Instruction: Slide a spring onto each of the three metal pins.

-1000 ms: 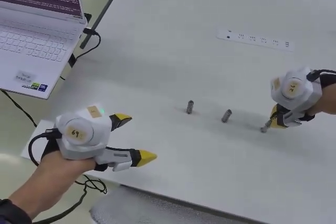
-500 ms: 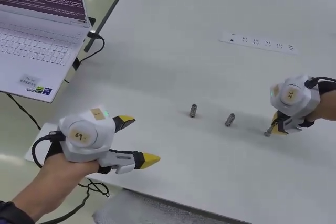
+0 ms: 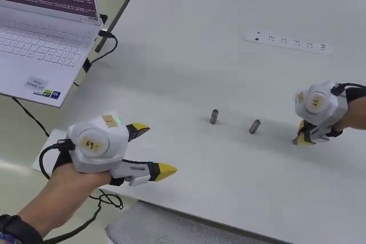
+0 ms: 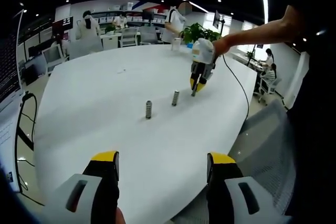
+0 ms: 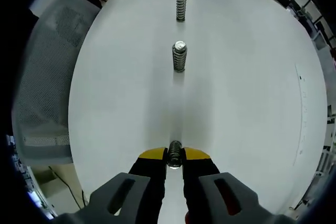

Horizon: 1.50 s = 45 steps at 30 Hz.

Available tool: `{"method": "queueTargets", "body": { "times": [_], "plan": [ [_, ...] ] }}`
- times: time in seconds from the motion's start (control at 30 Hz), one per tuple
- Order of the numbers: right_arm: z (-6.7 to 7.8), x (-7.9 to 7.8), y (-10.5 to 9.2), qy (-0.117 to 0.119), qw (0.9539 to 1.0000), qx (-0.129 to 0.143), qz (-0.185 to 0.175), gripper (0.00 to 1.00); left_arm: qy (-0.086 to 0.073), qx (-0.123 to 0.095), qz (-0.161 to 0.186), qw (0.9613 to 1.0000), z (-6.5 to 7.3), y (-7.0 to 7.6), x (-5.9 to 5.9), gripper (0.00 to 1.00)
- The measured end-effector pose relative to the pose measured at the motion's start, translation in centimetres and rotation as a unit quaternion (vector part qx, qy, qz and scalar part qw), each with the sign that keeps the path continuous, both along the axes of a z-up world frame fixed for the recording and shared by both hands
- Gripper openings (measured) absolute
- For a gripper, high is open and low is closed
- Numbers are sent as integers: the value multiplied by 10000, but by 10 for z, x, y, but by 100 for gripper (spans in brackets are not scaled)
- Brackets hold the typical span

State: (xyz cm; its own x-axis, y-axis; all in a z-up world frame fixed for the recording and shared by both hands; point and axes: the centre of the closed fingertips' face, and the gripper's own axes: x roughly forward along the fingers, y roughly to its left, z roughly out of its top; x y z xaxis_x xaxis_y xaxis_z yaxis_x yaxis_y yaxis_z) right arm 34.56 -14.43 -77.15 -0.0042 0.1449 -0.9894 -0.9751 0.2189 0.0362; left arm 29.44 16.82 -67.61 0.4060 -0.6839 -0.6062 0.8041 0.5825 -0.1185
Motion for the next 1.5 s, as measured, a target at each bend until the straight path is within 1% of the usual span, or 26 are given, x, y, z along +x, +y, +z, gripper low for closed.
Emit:
{"method": "queueTargets", "body": {
  "times": [0.27,0.43,0.53,0.63,0.77,0.93,1.03,1.13,1.37,1.47,1.5],
  "plan": [
    [0,0,-1,0,10000,-18,-27,9,-1,6,5,10000,0,1,1,64],
    [0,-4,-1,36,10000,-34,-13,12,-5,1,-9,10000,1,-1,2,64],
    [0,-4,-1,15,10000,-28,-21,13,-16,6,-12,10000,2,-1,2,64],
    [1,-3,-1,-20,10000,-20,-24,14,-18,23,-24,10000,3,0,2,64],
    [6,-3,-1,-62,10000,-16,-27,19,-22,22,-35,10000,4,-1,2,64],
    [10,-2,-4,-199,9998,-19,-71,26,-57,5,-60,10000,6,-5,3,64],
    [12,-3,-7,-263,9996,-11,-122,28,-74,3,-88,9999,7,-8,4,64],
    [14,-4,-9,-310,9993,14,-185,30,-87,-4,-117,9999,7,-10,4,64],
    [20,-7,-15,-420,9977,182,-504,32,-116,-2,-162,9998,11,-14,5,64],
    [23,-7,-17,-539,9943,377,-836,33,-119,-18,-161,9998,12,-15,6,64],
    [23,-7,-18,-549,9938,397,-885,33,-122,-18,-162,9998,12,-15,6,64]
  ]
}}
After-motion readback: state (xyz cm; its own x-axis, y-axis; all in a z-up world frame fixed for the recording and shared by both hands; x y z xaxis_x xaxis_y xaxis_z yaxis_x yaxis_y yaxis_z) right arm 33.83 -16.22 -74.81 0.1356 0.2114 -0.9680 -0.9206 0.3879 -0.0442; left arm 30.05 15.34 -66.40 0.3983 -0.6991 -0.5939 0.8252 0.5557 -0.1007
